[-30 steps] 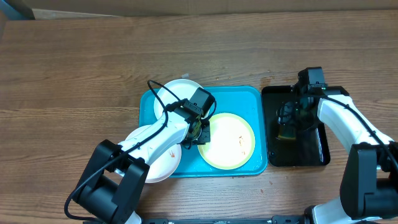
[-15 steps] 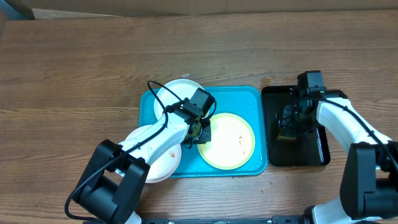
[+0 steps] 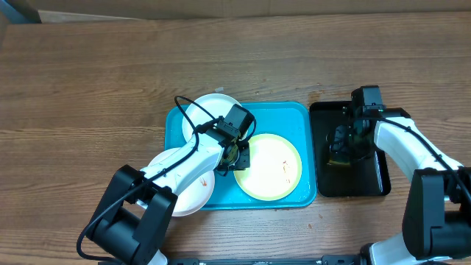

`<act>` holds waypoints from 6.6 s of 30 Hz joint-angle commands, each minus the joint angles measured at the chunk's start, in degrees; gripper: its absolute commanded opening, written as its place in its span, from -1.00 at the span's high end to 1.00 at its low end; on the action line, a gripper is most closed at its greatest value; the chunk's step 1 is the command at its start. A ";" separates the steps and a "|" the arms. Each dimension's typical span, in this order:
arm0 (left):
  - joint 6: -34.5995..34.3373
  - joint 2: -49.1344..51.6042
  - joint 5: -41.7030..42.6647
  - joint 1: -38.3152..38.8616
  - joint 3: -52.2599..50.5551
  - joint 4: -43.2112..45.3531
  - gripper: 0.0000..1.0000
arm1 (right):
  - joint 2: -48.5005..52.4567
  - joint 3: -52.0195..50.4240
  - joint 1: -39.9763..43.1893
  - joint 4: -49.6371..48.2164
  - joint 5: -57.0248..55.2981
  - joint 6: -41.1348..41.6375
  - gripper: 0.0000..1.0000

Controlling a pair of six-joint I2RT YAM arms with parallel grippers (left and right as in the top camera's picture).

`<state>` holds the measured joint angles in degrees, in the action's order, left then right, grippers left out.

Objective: Clean dirty plates on tray and stack at the side
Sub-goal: 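Dip and rub the green sponge in the black tray's water with right gripper, then scrub the yellow-rimmed plate with the sponge in the right gripper, then place the sponge back in the black tray and lift right gripper away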

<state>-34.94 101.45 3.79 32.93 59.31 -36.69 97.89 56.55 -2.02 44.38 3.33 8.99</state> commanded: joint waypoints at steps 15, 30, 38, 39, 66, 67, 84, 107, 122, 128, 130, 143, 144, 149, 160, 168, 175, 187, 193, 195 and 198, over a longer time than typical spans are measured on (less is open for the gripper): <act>-0.44 0.46 0.31 0.15 -0.46 0.11 0.74 | 0.09 -0.37 -0.17 1.03 1.92 0.24 0.03; -0.44 0.46 0.52 0.11 -0.46 0.15 0.69 | 0.17 -1.38 -0.17 -0.83 1.90 0.24 -0.06; -0.44 0.46 0.52 0.11 -0.46 0.15 0.68 | 0.17 -1.97 -0.17 -2.71 1.90 0.22 0.93; -0.42 0.46 0.52 0.11 -0.46 0.15 0.69 | 0.17 -1.97 -0.17 -2.73 1.90 0.22 0.93; -0.22 0.46 0.72 0.11 -0.44 0.11 0.63 | -0.11 16.35 -0.26 24.74 -7.26 2.25 0.93; -0.22 0.46 0.72 0.11 -0.44 0.11 0.59 | -0.26 16.55 -0.17 24.59 -7.06 4.24 0.93; -0.22 0.46 1.77 0.11 -0.44 0.59 0.44 | -0.04 17.33 -1.40 24.55 -5.49 10.93 0.93; -3.91 0.46 2.19 0.11 -0.44 1.25 0.70 | -0.04 17.35 -6.88 26.88 3.34 -0.09 0.93; -4.09 0.46 2.21 0.20 -0.44 1.40 0.92 | -0.04 16.74 -27.74 20.39 -5.57 4.33 0.92; -4.07 0.46 2.23 0.20 -0.44 0.98 0.92 | -0.02 14.25 -30.45 14.73 -10.67 6.27 0.93; -4.09 0.46 2.27 0.20 -0.44 0.96 0.92 | -0.02 12.41 -30.45 11.87 -11.19 6.25 0.93; -4.07 0.46 3.08 0.11 -0.44 1.03 0.92 | 0.22 -0.79 -30.38 -0.48 -11.21 6.27 0.85; -4.07 0.46 3.10 0.11 -0.44 1.03 0.92 | 0.22 -1.55 -30.38 -1.18 -11.17 6.29 0.85; -3.82 0.46 3.13 0.11 -0.44 0.98 0.92 | 0.24 -5.07 -30.38 -5.14 -7.52 6.32 0.71; -3.80 0.46 3.13 0.11 -0.44 0.96 0.92 | 0.24 -6.43 -30.36 -8.33 6.23 2.95 0.86; -3.80 0.46 3.10 0.11 -0.44 0.98 0.92 | 0.22 -5.38 -29.40 -6.08 21.62 -10.60 0.93; -3.65 0.46 3.13 0.11 -0.44 1.05 0.92 | 0.20 6.16 -23.10 1.99 29.16 -11.19 0.93; -3.65 0.46 3.17 0.11 -0.44 1.01 0.91 | 0.17 15.08 -7.08 12.79 18.80 -11.17 0.92; -3.63 0.46 3.28 0.11 -0.44 1.51 0.91 | 0.17 13.00 -1.49 13.20 4.68 -9.60 0.92; -3.63 0.46 3.26 0.11 -0.44 1.49 0.91 | 0.17 11.23 -0.63 11.30 3.96 -6.99 0.92; -3.65 0.46 3.28 0.11 -0.44 1.70 0.90 | 0.17 7.78 -0.37 6.80 3.67 -6.82 0.91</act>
<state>-38.00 101.45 6.87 32.93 59.20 -35.18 98.52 67.16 -2.55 53.28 9.98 0.58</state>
